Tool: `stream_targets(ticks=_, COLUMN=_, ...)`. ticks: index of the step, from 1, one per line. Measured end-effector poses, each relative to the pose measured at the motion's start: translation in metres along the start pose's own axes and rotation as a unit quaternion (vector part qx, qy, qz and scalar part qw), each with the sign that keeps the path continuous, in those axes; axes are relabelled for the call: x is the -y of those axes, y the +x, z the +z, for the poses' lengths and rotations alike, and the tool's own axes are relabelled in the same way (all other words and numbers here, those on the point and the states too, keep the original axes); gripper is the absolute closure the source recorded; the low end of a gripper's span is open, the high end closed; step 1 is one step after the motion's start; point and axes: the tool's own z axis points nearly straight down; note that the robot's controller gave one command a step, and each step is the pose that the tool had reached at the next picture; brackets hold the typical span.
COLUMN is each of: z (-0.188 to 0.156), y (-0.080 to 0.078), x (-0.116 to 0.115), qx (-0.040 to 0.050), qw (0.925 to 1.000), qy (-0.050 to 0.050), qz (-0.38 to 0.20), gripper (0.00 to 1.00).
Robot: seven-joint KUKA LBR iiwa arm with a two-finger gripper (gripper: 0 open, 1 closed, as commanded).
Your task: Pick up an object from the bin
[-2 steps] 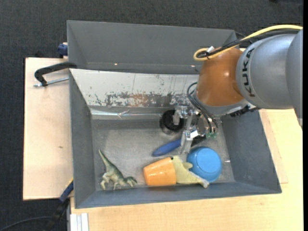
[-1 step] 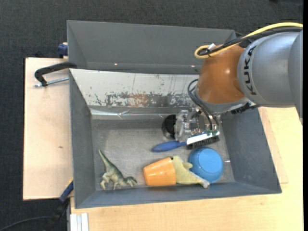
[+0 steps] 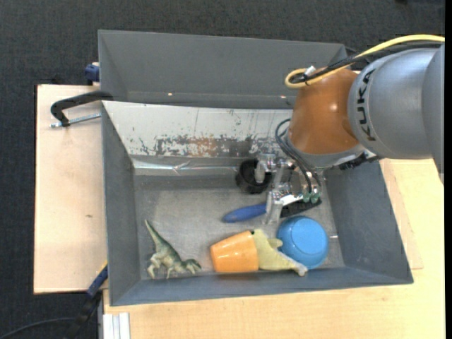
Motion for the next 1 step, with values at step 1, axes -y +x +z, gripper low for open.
stream_targets(ticks=1, z=-0.0028, y=-0.0028, x=-0.0001, qx=0.0052, qw=1.0000, qy=0.000, qz=0.001, gripper=1.00)
